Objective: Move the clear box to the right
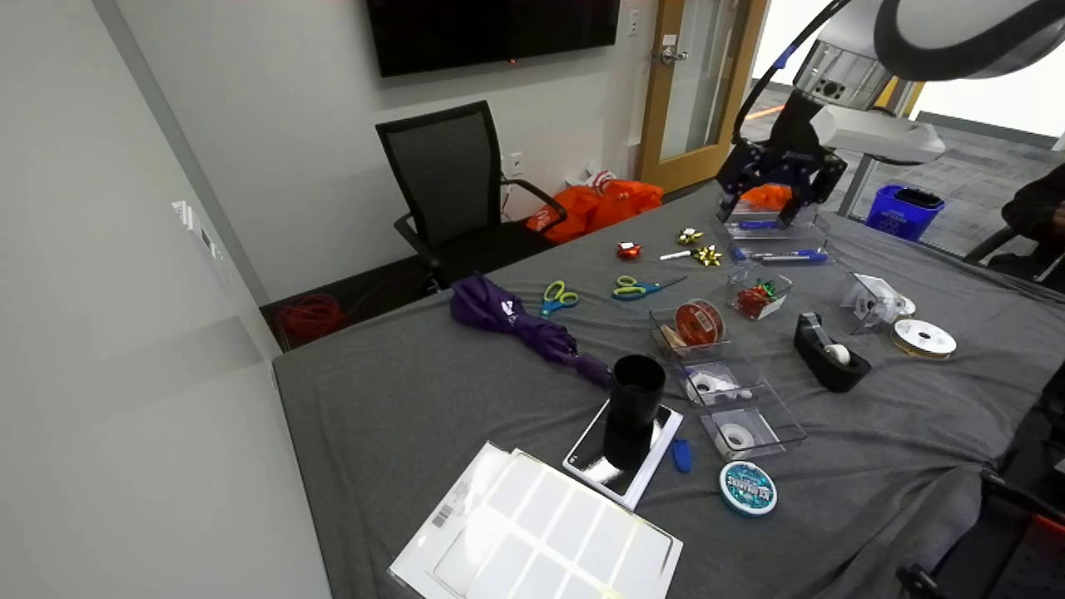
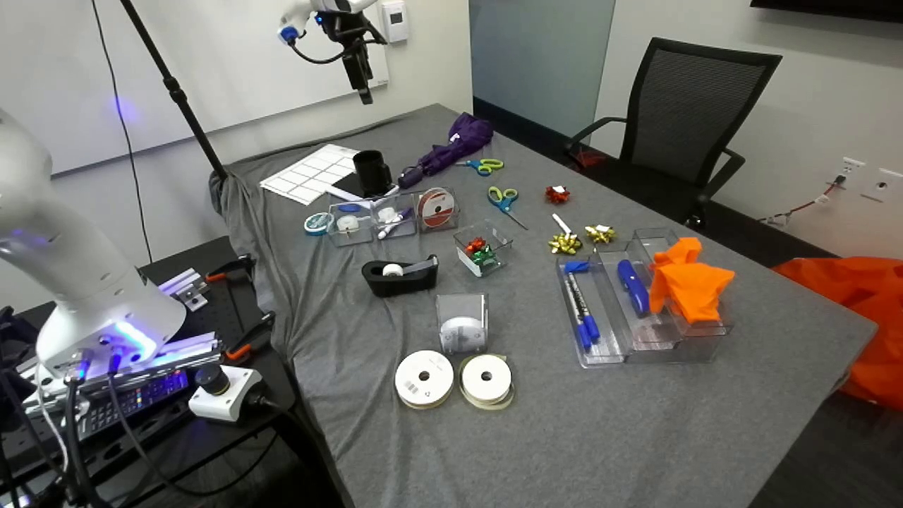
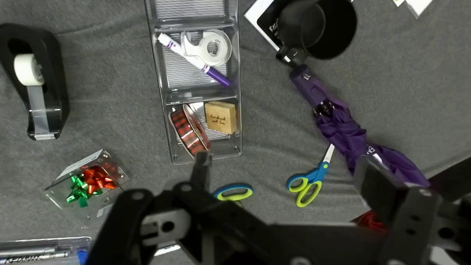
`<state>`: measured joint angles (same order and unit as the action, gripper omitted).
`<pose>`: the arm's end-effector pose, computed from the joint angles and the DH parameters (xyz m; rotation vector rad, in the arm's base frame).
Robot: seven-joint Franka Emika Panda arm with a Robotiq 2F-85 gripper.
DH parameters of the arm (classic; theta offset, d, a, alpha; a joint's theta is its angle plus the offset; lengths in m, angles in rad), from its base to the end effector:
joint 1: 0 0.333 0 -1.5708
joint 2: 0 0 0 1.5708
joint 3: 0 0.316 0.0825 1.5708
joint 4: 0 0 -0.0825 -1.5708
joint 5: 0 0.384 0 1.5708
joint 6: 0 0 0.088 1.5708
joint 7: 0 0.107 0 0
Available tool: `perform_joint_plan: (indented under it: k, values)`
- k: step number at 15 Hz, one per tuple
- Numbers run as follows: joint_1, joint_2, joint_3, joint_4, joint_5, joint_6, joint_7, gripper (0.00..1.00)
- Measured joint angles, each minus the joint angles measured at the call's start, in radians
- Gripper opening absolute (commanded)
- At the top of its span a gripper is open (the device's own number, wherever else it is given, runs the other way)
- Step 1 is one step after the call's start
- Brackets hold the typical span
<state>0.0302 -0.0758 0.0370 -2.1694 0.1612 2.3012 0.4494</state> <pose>0.5391 0.0399 0.4477 -2.8710 0.6983 -0.2488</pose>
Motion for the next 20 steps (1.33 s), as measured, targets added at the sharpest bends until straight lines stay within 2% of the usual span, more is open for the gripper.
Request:
perform_joint_plan:
  k: [5, 14, 20]
  values:
    - [-0.008, 0.087, -0.033, 0.087, 0.04, 0.0, -0.017, 1.0]
    - [-0.006, 0.084, -0.031, 0.087, 0.041, 0.0, -0.02, 1.0]
    - [-0.039, 0.139, -0.075, 0.137, 0.06, 0.0, -0.175, 1.0]
